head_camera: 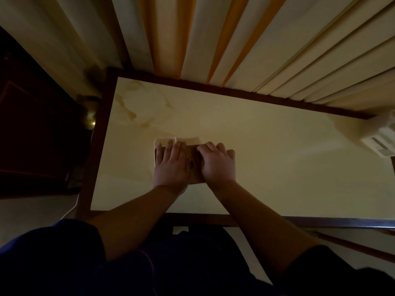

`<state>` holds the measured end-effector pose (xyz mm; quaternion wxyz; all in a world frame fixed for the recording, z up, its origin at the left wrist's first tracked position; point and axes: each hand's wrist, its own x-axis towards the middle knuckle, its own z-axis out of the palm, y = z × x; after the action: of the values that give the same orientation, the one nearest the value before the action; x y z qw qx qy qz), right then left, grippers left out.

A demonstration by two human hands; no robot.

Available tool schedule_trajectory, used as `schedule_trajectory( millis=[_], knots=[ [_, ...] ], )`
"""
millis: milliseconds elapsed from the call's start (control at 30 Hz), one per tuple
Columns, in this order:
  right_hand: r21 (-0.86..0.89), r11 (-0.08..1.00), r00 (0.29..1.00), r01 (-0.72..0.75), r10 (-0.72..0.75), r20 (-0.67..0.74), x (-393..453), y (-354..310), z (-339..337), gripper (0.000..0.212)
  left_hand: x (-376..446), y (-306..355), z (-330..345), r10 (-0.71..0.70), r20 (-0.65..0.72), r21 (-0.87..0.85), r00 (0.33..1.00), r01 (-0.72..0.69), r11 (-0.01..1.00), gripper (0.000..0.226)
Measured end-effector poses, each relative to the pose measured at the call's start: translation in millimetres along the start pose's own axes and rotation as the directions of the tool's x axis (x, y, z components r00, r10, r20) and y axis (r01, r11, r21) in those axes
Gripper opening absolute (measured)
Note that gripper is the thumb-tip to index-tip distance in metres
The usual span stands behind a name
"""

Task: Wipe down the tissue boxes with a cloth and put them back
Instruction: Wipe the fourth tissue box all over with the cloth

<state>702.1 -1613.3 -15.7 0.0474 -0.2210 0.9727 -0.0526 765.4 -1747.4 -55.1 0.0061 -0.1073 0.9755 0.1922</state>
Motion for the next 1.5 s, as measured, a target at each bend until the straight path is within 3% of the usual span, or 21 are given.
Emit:
schedule_trajectory(
  millis=[133, 267, 500, 900, 1067, 1267, 1500],
  knots=[
    [-0.02, 0.999, 0.999, 0.038, -0.038, 0.003, -39, 9, 1, 0.002, 1, -1, 1, -0.01, 0.024, 0.011, 1.0, 0.01, 1.0, 0.064],
    [-0.024, 0.999, 0.994, 0.036, -0.033, 0.102, -69, 11, -6, 0.017, 1, 2, 2, -0.029, 0.031, 0.0, 0.999, 0.029, 1.0, 0.064],
    [-0.042, 0.998, 0.972, -0.038, 0.047, 0.229, -38, -3, -26, 0.013, 3, 2, -1, -0.023, 0.028, 0.006, 0.999, 0.023, 1.0, 0.064],
    [-0.05, 0.995, 0.986, -0.086, 0.093, 0.139, 22, -16, -23, 0.026, 3, -1, 4, 0.023, -0.077, -0.01, 0.997, -0.023, 1.0, 0.057],
    [-0.026, 0.999, 0.994, -0.039, 0.042, 0.106, -20, -9, -20, 0.009, 2, 0, 5, -0.021, -0.05, -0.016, 0.999, 0.02, 1.0, 0.061],
    [-0.042, 0.999, 0.983, -0.027, 0.035, 0.179, -66, 0, -16, 0.013, 2, 4, 5, -0.02, -0.031, 0.011, 0.999, 0.02, 1.0, 0.062],
    [-0.052, 0.994, 0.945, -0.097, 0.109, 0.307, -28, -19, -40, 0.012, 3, 0, 8, -0.011, -0.013, 0.003, 1.0, 0.011, 1.0, 0.064]
  ],
)
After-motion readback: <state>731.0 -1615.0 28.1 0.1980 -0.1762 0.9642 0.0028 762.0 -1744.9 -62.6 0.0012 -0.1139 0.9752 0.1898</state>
